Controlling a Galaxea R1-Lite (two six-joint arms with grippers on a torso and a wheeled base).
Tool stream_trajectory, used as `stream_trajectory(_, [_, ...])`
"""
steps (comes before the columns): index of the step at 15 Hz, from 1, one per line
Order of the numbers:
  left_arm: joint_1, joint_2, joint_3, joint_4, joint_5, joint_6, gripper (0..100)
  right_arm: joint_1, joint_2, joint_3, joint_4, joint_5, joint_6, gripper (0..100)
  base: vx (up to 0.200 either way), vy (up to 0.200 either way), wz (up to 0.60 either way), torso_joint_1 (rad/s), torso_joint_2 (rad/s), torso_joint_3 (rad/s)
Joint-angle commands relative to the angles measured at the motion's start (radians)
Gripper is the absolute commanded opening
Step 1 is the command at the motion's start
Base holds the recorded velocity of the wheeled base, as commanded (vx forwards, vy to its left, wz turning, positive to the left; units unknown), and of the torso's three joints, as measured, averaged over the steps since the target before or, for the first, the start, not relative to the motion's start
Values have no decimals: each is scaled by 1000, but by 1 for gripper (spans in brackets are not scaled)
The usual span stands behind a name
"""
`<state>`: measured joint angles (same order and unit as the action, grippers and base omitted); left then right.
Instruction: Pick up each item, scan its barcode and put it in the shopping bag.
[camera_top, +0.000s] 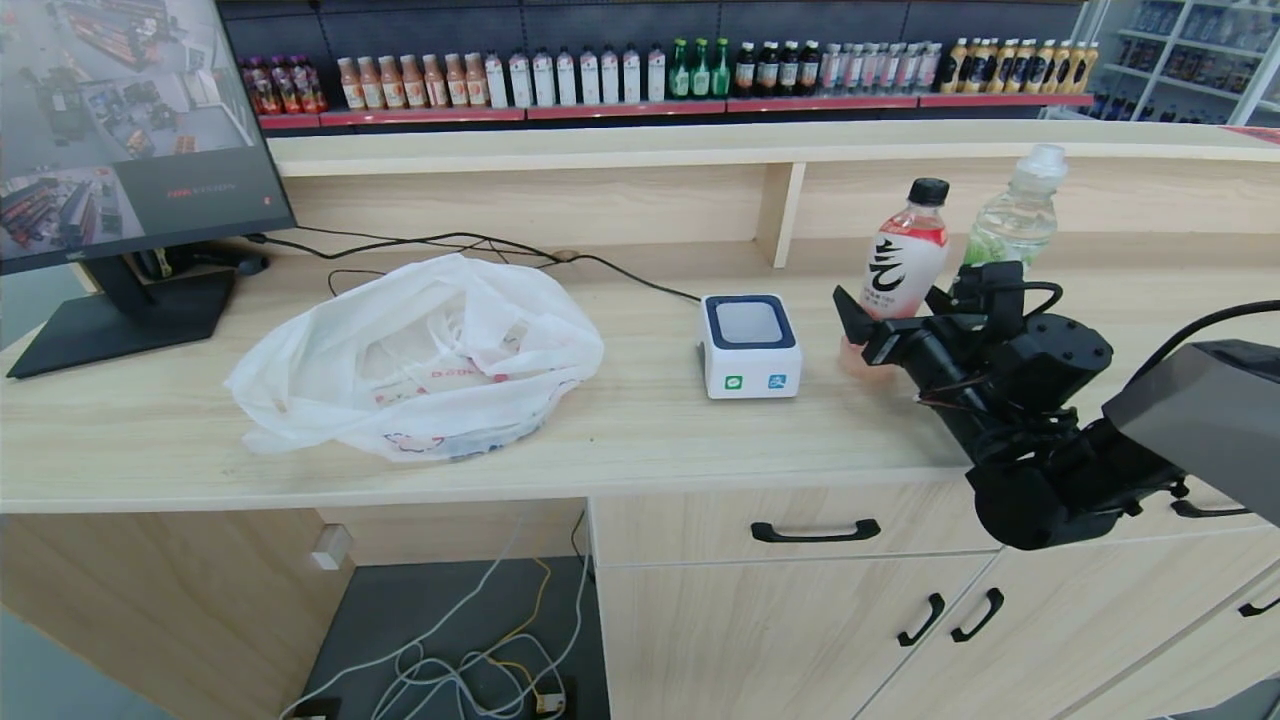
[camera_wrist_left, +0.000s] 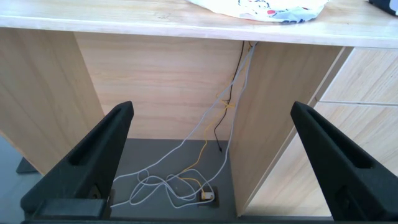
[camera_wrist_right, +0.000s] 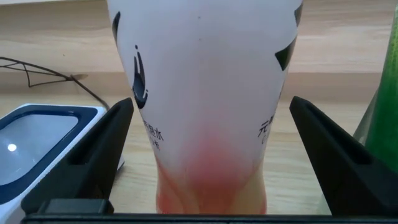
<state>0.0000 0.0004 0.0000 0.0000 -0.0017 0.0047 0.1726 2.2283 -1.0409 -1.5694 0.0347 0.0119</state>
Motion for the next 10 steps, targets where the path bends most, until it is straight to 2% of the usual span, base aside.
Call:
stream_trajectory(1, [0,0,0,0,0,0,100,1,8,-21,-1,1,0,100,0,0,0,0,0,0])
stream_trajectory(10, [0,0,0,0,0,0,100,-1,24,-47,-1,1,8,100,0,0,0,0,0,0])
